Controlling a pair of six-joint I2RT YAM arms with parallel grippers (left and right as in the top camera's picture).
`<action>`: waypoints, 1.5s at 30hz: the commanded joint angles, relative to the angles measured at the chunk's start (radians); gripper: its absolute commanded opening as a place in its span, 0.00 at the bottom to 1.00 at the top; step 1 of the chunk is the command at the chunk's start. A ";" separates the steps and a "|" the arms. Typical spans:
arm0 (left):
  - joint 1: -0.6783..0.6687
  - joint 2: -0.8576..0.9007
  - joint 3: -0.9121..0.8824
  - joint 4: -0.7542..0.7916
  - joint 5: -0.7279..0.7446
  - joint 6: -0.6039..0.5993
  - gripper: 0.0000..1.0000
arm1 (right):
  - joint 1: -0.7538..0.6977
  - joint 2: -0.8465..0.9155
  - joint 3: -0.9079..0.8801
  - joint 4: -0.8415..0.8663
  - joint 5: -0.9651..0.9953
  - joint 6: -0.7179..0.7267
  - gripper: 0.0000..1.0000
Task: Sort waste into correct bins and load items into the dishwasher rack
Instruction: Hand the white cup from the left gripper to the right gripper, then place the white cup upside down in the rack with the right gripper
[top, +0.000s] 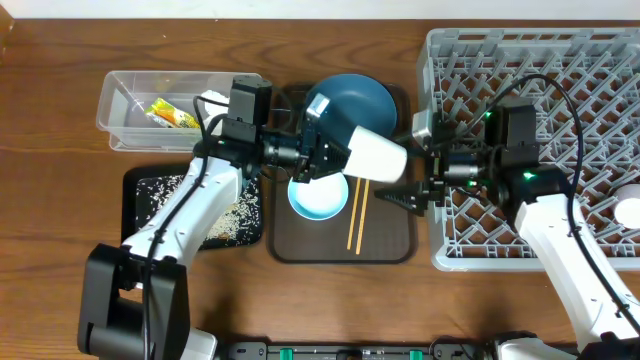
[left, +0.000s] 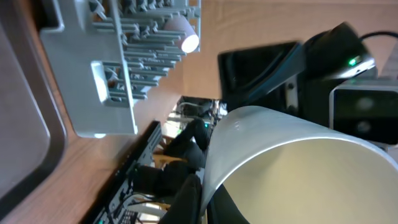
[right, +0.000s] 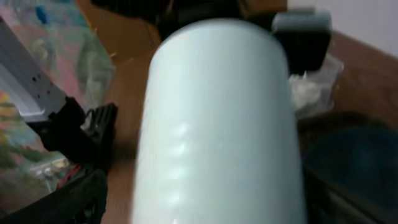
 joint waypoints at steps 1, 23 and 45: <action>-0.005 0.009 0.008 0.001 0.049 -0.001 0.06 | 0.011 -0.001 -0.001 0.039 -0.032 0.088 0.91; -0.005 0.009 0.007 -0.104 -0.245 0.227 0.42 | 0.006 -0.001 -0.001 -0.082 0.255 0.231 0.54; 0.048 -0.275 0.007 -0.535 -1.061 0.506 0.48 | -0.449 -0.026 0.386 -0.683 0.970 0.363 0.50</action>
